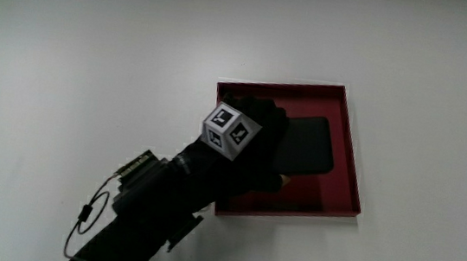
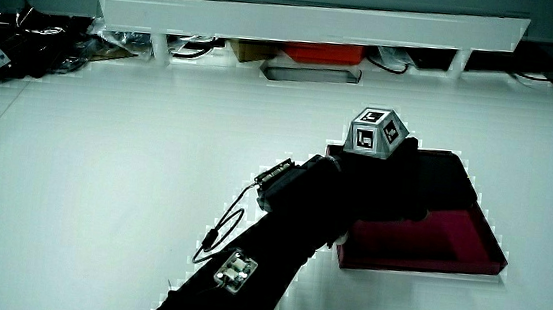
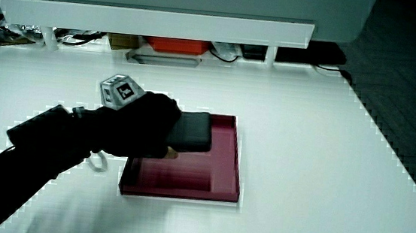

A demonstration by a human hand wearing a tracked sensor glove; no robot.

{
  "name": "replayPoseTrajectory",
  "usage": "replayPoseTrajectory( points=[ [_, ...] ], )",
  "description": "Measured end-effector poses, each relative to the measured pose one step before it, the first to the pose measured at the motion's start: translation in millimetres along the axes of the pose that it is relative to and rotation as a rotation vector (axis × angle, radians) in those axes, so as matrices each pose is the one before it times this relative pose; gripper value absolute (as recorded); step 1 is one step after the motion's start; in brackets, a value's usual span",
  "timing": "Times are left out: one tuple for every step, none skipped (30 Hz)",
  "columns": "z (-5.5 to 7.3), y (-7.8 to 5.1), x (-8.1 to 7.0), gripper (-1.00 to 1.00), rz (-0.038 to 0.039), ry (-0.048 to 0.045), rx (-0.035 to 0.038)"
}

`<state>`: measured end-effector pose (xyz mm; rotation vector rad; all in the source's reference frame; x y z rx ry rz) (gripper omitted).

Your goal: Pick battery from plate

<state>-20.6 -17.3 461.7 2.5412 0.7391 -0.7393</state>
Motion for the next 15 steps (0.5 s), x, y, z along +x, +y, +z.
replayPoseTrajectory(
  points=[
    [6.07, -4.28, 0.89, 1.0, -0.00755, 0.00423, 0.02284],
    [9.73, -4.66, 3.51, 1.0, -0.01703, 0.03319, 0.02332],
    [3.21, -2.77, -1.64, 1.0, -0.01237, -0.01004, 0.00018],
    [8.61, -3.61, 1.86, 1.0, -0.02044, 0.01405, 0.00379],
    [9.13, -3.67, 2.3, 1.0, -0.00276, 0.03592, 0.01411],
    [2.29, -3.59, -2.85, 1.0, -0.0383, -0.01445, 0.04833],
    [10.79, -6.49, 0.39, 1.0, 0.06635, 0.00388, -0.0439],
    [7.81, -5.61, -0.73, 1.0, -0.00964, 0.01459, 0.021],
    [2.99, -5.45, -3.98, 1.0, -0.00346, 0.01052, 0.01229],
    [15.11, -4.1, 5.95, 1.0, -0.0775, 0.10882, 0.04161],
    [0.45, -5.03, -5.59, 1.0, 0.0254, -0.01452, 0.0183],
    [-0.78, -5.37, -6.77, 1.0, 0.03282, 0.01164, 0.00431],
    [-0.21, -4.31, -7.14, 1.0, 0.02068, -0.02963, 0.00126],
    [-0.18, -3.27, -7.05, 1.0, -0.02042, -0.04951, 0.02194],
    [7.84, -3.29, -0.55, 1.0, 0.01666, 0.0798, -0.02109]
  ],
)
